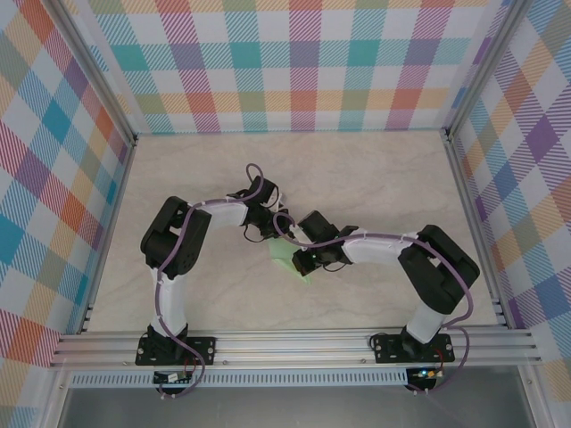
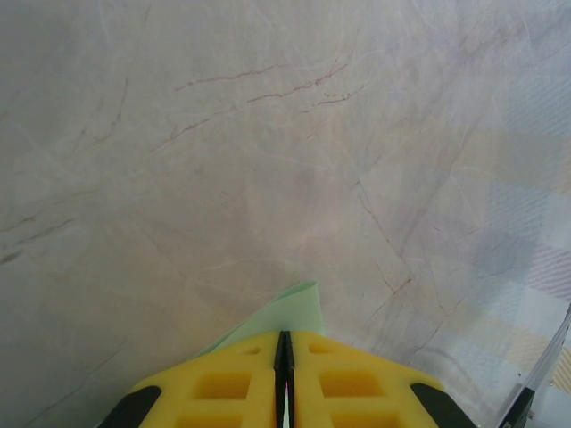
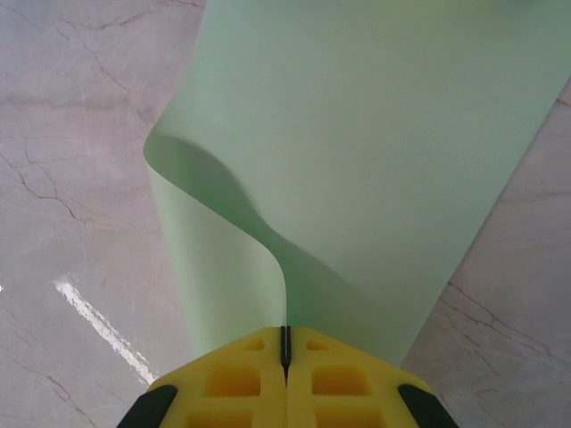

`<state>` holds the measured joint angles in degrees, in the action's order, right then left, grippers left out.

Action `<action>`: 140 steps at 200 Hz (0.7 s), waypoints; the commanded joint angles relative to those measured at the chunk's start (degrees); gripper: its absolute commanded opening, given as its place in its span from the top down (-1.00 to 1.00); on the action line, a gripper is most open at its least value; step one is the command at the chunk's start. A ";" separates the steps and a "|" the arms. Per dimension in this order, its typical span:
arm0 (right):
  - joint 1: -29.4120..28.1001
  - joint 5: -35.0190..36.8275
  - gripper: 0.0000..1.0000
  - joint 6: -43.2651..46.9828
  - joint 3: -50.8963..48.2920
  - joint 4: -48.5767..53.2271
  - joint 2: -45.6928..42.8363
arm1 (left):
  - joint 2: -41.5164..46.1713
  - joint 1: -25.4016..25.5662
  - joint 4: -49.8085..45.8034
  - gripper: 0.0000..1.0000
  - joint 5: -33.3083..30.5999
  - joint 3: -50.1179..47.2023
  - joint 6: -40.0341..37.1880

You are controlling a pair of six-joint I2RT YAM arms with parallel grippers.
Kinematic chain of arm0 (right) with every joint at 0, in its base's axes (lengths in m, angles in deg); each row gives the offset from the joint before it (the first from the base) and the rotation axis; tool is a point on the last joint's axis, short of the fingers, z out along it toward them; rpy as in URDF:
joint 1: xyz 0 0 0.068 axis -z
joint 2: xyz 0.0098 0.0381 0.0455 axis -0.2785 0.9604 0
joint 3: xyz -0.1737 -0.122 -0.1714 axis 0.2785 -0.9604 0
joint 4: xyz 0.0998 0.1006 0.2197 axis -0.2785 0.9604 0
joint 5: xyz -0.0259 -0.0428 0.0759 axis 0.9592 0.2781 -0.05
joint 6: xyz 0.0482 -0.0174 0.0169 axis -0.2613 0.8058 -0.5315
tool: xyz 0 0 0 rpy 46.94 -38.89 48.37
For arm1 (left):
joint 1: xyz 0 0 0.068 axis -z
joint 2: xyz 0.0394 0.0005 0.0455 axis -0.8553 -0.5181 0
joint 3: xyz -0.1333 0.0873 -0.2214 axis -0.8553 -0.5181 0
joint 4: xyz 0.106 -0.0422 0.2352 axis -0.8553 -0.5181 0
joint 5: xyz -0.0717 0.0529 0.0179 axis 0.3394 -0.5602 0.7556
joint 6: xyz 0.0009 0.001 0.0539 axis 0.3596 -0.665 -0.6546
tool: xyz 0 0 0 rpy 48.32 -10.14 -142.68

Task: Fold a paper plane with a square sheet of paper (fold left side to right side)
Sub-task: Third fold the triangle at the center of the table.

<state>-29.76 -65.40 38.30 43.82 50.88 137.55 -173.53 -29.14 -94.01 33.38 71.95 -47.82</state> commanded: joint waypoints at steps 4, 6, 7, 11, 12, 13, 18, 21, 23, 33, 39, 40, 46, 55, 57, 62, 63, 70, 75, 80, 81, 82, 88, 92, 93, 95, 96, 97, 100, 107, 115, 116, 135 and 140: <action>0.43 -0.01 1.00 -0.72 1.51 1.01 1.16 | -3.00 1.60 -3.34 0.78 -1.39 -0.23 -0.78; 0.48 -0.01 1.00 -0.72 1.57 1.01 1.16 | -3.00 1.63 -3.34 0.78 -1.45 -0.18 -0.78; 0.49 -0.01 1.00 -0.72 1.58 1.02 1.17 | -3.00 1.63 -3.25 0.77 -1.46 -0.22 -0.77; 0.49 -0.01 1.00 -0.72 1.64 0.99 1.27 | -3.00 1.64 -3.27 0.77 -1.44 -0.20 -0.80; 0.49 -0.01 1.00 -0.72 1.66 1.01 1.27 | -2.96 1.64 -3.26 0.77 -1.46 -0.23 -0.82; 0.45 -0.01 1.00 -0.72 1.67 1.02 1.27 | -2.98 1.64 -3.25 0.77 -1.46 -0.24 -0.78; 0.48 0.01 1.00 -0.76 1.76 0.99 1.43 | -3.00 1.64 -3.33 0.78 -1.49 -0.27 -0.76; 0.46 0.07 1.00 -0.80 1.77 0.97 1.45 | -2.99 1.64 -3.34 0.78 -1.53 -0.24 -0.76; 0.48 0.14 1.00 -0.80 1.84 0.95 1.47 | -2.95 1.71 -3.34 0.78 -1.53 -0.18 -0.80; 0.55 0.20 1.00 -0.89 2.01 1.10 1.63 | -2.96 1.73 -3.34 0.78 -1.51 -0.26 -0.75; 0.51 0.33 1.00 -0.85 2.12 1.16 1.77 | -2.99 1.73 -3.34 0.78 -1.55 -0.26 -0.76; 0.54 0.34 1.00 -0.87 2.12 1.18 1.78 | -3.00 1.73 -3.34 0.78 -1.55 -0.26 -0.80; 0.64 0.39 1.00 -0.76 2.21 1.21 1.95 | -3.00 1.73 -3.29 0.78 -1.55 -0.27 -0.78; 0.67 0.56 1.00 -0.80 2.38 1.31 2.09 | -3.00 1.80 -3.25 0.78 -1.49 -0.28 -0.73; 0.67 0.60 1.00 -0.80 2.43 1.26 2.07 | -2.96 1.81 -3.25 0.79 -1.48 -0.26 -0.79; 0.66 0.61 1.00 -0.79 2.47 1.29 2.21 | -3.00 1.82 -3.25 0.79 -1.55 -0.28 -0.67; 0.71 0.61 1.00 -0.80 2.47 1.30 2.18 | -2.96 1.82 -3.25 0.79 -1.56 -0.27 -0.71; 0.75 0.65 1.00 -0.80 2.56 1.33 2.25 | -2.99 1.82 -3.16 0.79 -1.50 -0.26 -0.67; 0.67 0.69 1.00 -0.80 2.58 1.34 2.36 | -3.00 1.82 -3.16 0.78 -1.47 -0.26 -0.67; 0.75 0.70 1.00 -0.80 2.63 1.35 2.38 | -3.06 1.82 -3.16 0.78 -1.45 -0.28 -0.68; 0.76 0.70 1.00 -0.80 2.64 1.37 2.44 | -3.07 1.82 -3.16 0.78 -1.42 -0.27 -0.67; 0.76 0.70 1.00 -0.80 2.65 1.38 2.44 | -3.08 1.82 -3.16 0.78 -1.40 -0.26 -0.67; 0.83 0.74 1.00 -0.80 2.65 1.26 2.57 | -3.08 1.82 -3.16 0.78 -1.43 -0.25 -0.66; 0.84 0.78 1.00 -0.80 2.65 1.29 2.59 | -3.09 1.82 -3.10 0.79 -1.45 -0.26 -0.66; 0.84 0.78 1.00 -0.80 2.65 1.25 2.59 | -3.09 1.82 -3.09 0.78 -1.46 -0.26 -0.71; 0.84 0.83 1.00 -0.80 2.65 1.24 2.59 | -3.09 1.82 -3.08 0.78 -1.42 -0.32 -0.67; 0.84 0.85 1.00 -0.80 2.65 1.27 2.59 | -3.04 1.82 -3.08 0.78 -1.40 -0.29 -0.67; 0.84 0.86 1.00 -0.76 2.65 1.28 2.59 | -3.07 1.82 -3.07 0.79 -1.44 -0.27 -0.67; 0.84 0.87 1.00 -0.80 2.65 1.35 2.69 | -3.09 1.82 -3.07 0.79 -1.47 -0.30 -0.66; 0.93 0.87 1.00 -0.79 2.76 1.33 2.77 | -3.14 1.87 -3.08 0.78 -1.41 -0.31 -0.67; 0.87 0.87 1.00 -0.80 2.86 1.39 2.98 | -3.18 1.90 -3.07 0.78 -1.38 -0.26 -0.67; 0.86 0.92 1.00 -0.80 2.84 1.43 2.96 | -3.18 1.90 -3.07 0.79 -1.38 -0.26 -0.67; 1.02 1.26 1.00 -0.80 3.00 1.73 3.12 | -3.24 1.90 -3.07 0.78 -1.43 -0.27 -0.66; 1.02 1.31 1.00 -0.80 3.00 1.78 3.19 | -3.26 1.90 -3.07 0.79 -1.44 -0.27 -0.74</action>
<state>-29.22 -64.81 38.11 45.50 51.86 139.72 -173.68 -28.86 -93.99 33.38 72.19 -47.82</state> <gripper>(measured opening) 0.044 0.109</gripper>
